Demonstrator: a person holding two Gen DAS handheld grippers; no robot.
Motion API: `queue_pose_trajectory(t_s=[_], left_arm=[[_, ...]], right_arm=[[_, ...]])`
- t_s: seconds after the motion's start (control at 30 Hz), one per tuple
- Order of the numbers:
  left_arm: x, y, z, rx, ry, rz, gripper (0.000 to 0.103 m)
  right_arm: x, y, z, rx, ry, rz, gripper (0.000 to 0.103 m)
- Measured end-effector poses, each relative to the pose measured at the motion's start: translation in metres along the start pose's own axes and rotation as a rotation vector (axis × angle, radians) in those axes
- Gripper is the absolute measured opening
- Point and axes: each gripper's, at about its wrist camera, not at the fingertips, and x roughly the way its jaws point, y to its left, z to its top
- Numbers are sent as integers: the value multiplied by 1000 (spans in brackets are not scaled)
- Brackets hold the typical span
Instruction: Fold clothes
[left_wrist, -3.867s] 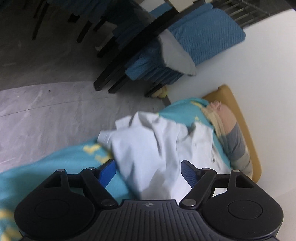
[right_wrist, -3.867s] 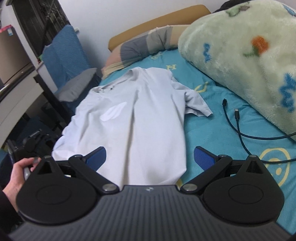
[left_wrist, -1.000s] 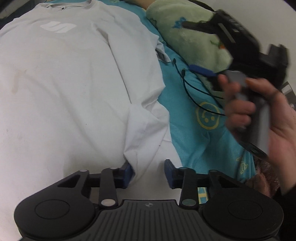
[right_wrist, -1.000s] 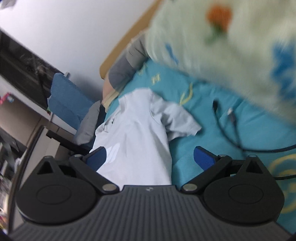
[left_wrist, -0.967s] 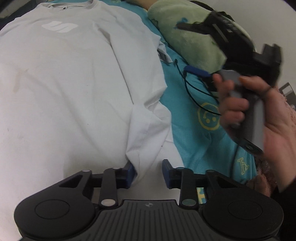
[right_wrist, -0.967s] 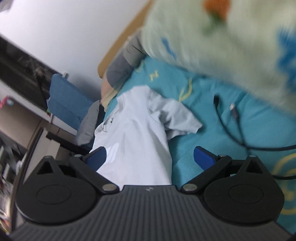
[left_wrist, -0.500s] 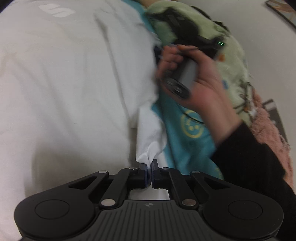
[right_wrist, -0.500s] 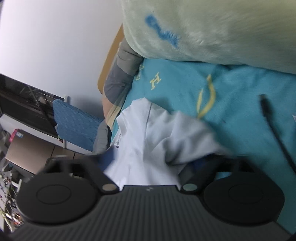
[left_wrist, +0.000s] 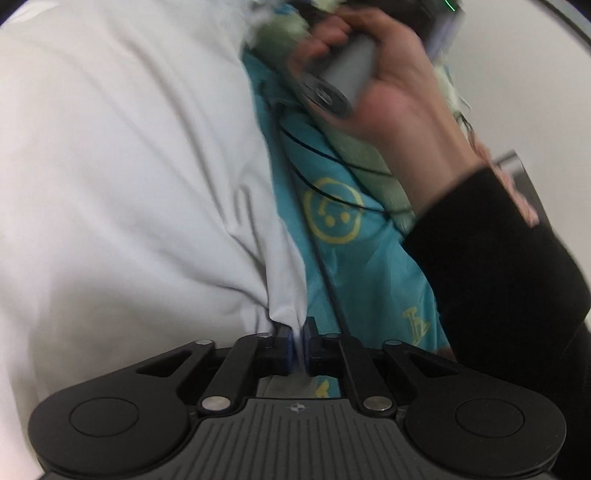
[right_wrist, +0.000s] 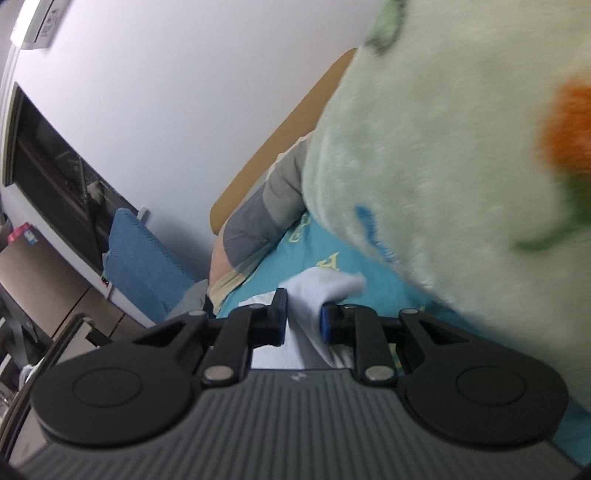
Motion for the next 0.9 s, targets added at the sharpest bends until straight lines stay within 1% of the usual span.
queue_pose_trajectory(t_s=[0.03, 0.07, 0.1, 0.2, 0.3, 0.37, 0.43, 0.5, 0.53, 0.63, 0.67, 0.73, 0.8, 0.83, 0.9], left_arm=[[-8, -1, 2, -8, -14, 2, 41], [-18, -3, 4, -2, -45, 20, 52], [-28, -4, 7, 6, -84, 54, 64], [-59, 4, 17, -16, -160, 138, 65], [-95, 26, 26, -44, -249, 218, 65], [-118, 42, 35, -75, -327, 253, 65], [-144, 60, 41, -119, -421, 277, 65], [-170, 78, 44, -161, -523, 323, 65], [-183, 86, 44, -183, -578, 355, 65], [-213, 112, 41, -278, -722, 464, 65], [-218, 119, 40, -312, -753, 486, 65], [-208, 126, 46, -361, -789, 508, 65], [-219, 142, 44, -390, -801, 518, 65], [-231, 150, 41, -404, -797, 514, 64], [-236, 157, 43, -407, -791, 496, 64]], right_arm=[[0, 1, 1, -22, 14, -15, 11], [1, 6, 2, -69, 36, -41, 11], [1, 12, 2, -121, 53, -67, 11], [1, 37, 6, -308, 70, -145, 9], [4, 70, 17, -443, 57, -206, 7], [7, 106, 18, -533, 24, -206, 7], [13, 147, 9, -630, -4, -182, 6], [23, 189, -14, -727, -11, -130, 6], [30, 208, -32, -772, 5, -94, 6], [66, 253, -97, -868, 102, 20, 6], [79, 259, -123, -901, 151, 40, 6], [104, 271, -175, -966, 249, 76, 6], [121, 270, -220, -1030, 332, 99, 6], [127, 267, -234, -1038, 365, 113, 8], [132, 262, -247, -1005, 416, 122, 11]])
